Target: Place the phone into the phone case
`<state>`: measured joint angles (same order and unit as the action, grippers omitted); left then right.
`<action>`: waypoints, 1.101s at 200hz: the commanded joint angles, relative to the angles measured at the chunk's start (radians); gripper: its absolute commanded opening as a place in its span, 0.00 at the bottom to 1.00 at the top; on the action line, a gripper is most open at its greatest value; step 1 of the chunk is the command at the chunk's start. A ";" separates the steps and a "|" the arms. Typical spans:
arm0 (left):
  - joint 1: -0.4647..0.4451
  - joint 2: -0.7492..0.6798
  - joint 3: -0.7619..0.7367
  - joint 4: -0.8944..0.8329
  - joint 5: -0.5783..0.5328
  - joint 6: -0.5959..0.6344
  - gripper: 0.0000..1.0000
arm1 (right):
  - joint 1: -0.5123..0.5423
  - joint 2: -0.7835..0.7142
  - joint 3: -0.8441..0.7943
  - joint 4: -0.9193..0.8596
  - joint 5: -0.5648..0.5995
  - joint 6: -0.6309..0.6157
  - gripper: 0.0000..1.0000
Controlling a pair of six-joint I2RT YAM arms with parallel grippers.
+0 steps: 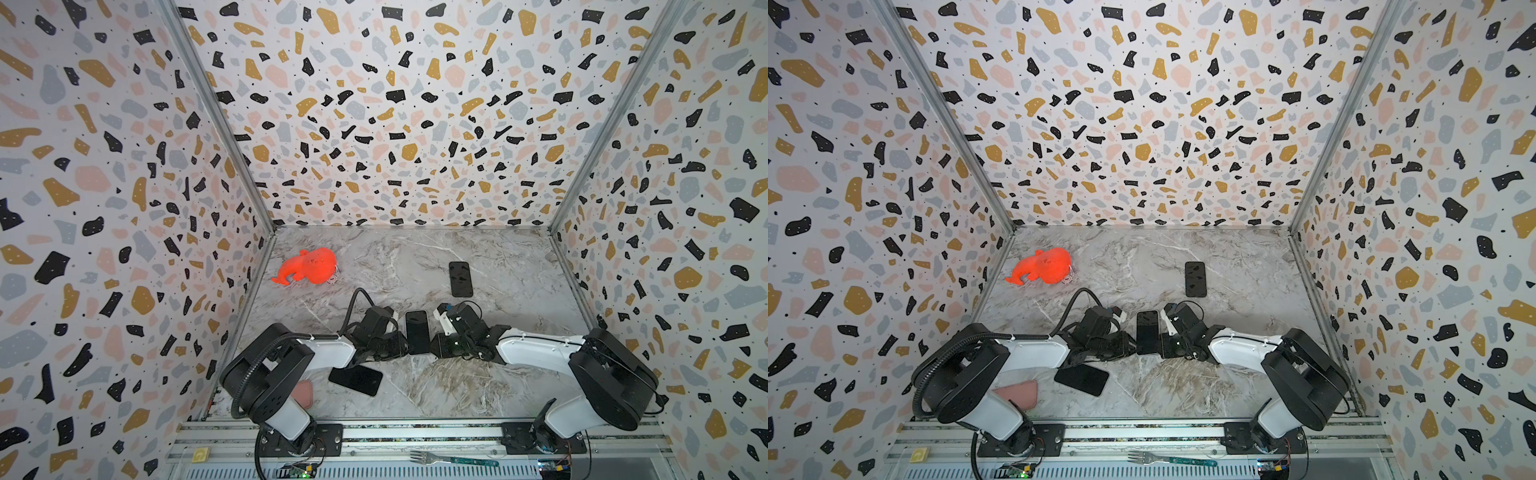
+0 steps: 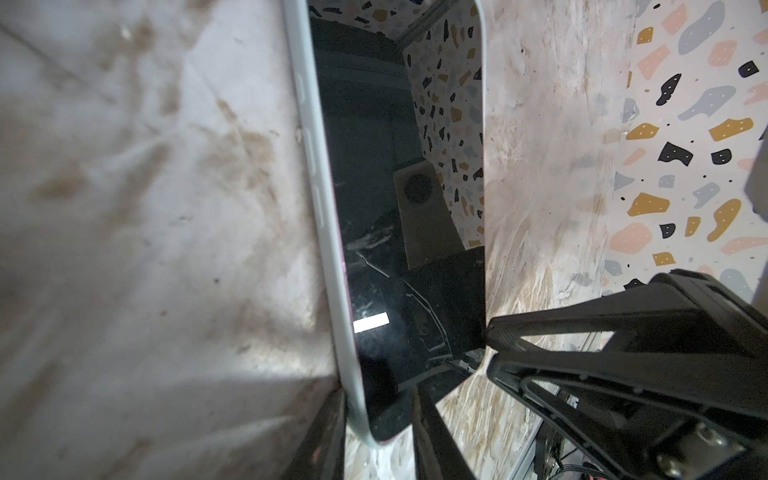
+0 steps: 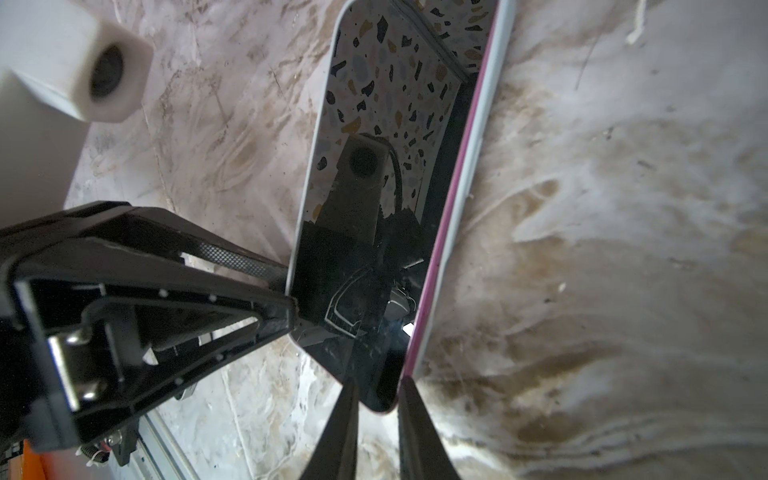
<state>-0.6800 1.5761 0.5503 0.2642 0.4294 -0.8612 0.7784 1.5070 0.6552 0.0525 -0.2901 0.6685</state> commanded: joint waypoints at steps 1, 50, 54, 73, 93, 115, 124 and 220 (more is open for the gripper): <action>-0.009 0.009 -0.017 0.018 0.009 -0.009 0.29 | 0.012 0.007 -0.006 0.005 -0.007 0.005 0.19; -0.012 0.012 -0.022 0.027 0.009 -0.014 0.29 | 0.021 0.018 -0.013 0.022 -0.019 0.018 0.17; -0.012 0.012 -0.023 0.029 0.008 -0.015 0.29 | 0.022 0.019 -0.014 0.023 -0.021 0.019 0.17; -0.013 0.018 -0.025 0.036 0.008 -0.016 0.29 | 0.025 0.021 -0.015 0.026 -0.022 0.021 0.15; -0.016 0.022 -0.026 0.042 0.009 -0.017 0.29 | 0.027 0.026 -0.020 0.034 -0.024 0.027 0.14; -0.018 0.024 -0.027 0.047 0.010 -0.016 0.29 | 0.031 0.038 -0.024 0.047 -0.032 0.034 0.13; -0.018 0.025 -0.027 0.048 0.009 -0.017 0.29 | 0.033 0.044 -0.025 0.051 -0.032 0.036 0.12; -0.021 0.036 -0.026 0.058 0.014 -0.017 0.29 | 0.040 0.075 -0.037 0.076 -0.036 0.043 0.08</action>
<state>-0.6807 1.5787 0.5365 0.2947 0.4263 -0.8764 0.7856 1.5345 0.6373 0.0929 -0.2722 0.7101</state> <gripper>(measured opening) 0.290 0.081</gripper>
